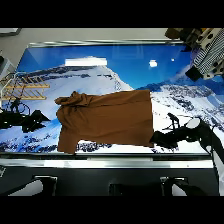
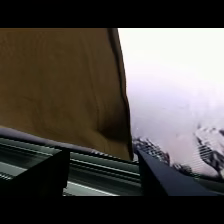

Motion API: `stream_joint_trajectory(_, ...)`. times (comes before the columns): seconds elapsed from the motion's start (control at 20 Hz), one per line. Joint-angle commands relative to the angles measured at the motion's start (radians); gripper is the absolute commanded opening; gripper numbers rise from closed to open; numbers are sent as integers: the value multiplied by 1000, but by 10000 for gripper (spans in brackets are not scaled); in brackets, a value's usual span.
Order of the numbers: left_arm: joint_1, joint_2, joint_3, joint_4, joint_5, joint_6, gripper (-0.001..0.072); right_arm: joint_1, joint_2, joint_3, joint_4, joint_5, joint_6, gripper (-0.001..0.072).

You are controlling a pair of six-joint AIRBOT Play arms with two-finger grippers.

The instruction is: Fold the clothes and pants, and hang the long-sleeved shirts on hangers.

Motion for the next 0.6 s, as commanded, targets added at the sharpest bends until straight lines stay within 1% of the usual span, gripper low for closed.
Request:
stream_joint_trajectory(0.0, 1, 1, -2, 0, -5, 12, 466, 0, 1, -66, 67, -64, -33, 489)
stream_joint_trajectory(0.15, 1, 1, -2, -1, -5, 17, 466, 1, 1, -93, 129, -105, -56, 472)
stream_joint_trajectory(0.2, 1, 1, -3, -1, -5, 29, 466, 1, 1, -93, 145, -116, -60, 416)
stream_joint_trajectory(0.35, 1, -3, -6, -24, -5, 99, 466, 0, 1, -93, 195, -125, -93, 53)
stream_joint_trajectory(0.4, 1, -3, -13, -38, 0, 133, 466, 0, 3, -93, 205, -121, -100, 31)
stream_joint_trajectory(0.55, 1, -4, -60, -89, 49, 222, 466, 0, 35, -93, 230, -104, -99, 31)
